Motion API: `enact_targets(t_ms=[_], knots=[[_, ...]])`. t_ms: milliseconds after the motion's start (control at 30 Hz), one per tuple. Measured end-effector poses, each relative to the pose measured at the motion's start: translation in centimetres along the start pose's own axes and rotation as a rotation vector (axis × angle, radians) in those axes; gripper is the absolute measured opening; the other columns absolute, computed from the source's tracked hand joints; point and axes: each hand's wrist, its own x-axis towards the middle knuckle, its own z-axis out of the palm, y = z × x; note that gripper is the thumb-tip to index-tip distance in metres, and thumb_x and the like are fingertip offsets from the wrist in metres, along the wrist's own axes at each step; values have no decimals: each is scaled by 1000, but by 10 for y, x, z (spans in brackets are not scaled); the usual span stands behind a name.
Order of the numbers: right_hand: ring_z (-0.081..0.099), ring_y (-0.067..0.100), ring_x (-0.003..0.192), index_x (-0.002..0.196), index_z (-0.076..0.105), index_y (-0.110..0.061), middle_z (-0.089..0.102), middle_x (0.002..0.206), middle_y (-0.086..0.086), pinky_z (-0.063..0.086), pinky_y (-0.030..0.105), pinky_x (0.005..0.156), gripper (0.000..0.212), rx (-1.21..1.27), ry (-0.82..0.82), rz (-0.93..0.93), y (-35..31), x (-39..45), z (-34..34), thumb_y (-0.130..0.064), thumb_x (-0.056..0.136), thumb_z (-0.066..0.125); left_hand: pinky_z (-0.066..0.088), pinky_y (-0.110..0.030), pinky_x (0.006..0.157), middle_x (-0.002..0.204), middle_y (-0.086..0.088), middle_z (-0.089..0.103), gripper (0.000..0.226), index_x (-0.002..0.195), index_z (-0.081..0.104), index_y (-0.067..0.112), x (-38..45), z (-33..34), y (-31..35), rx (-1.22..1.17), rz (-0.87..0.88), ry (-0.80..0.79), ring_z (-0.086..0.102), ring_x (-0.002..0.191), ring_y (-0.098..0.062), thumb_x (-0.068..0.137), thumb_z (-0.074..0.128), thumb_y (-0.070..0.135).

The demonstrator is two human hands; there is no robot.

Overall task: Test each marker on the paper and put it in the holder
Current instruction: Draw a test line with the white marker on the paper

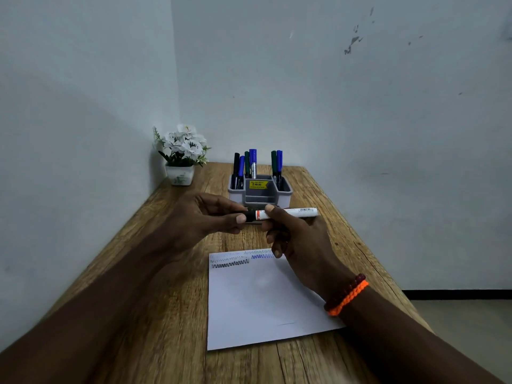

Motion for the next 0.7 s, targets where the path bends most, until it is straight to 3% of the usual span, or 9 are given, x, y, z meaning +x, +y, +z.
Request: enact_targets(t_ms=[333,533,700], knots=[[60,19,57,94,75,-2,68,71,13,44,28,42,19,13,-39,62,-2,-1,2,-21,94,77,64,-33,76,102,-21,77,31,107,73,-8,1,-3,1,2,17,1,75,91,-33,78,78,0],[57,17,57,108,74,9,67,73,9,44,27,43,35,-20,-1,72,-9,3,-2,-18,88,83,64,-39,83,108,-17,77,29,107,74,-3,1,-12,0,6,-31,-62,74,100,-31,78,78,3],[61,17,64,99,79,4,73,81,10,49,27,51,34,-121,-78,86,-16,4,-9,-23,78,85,62,-29,73,104,-17,77,29,108,72,-1,5,-15,2,-148,-74,33,73,84,-19,80,74,6]])
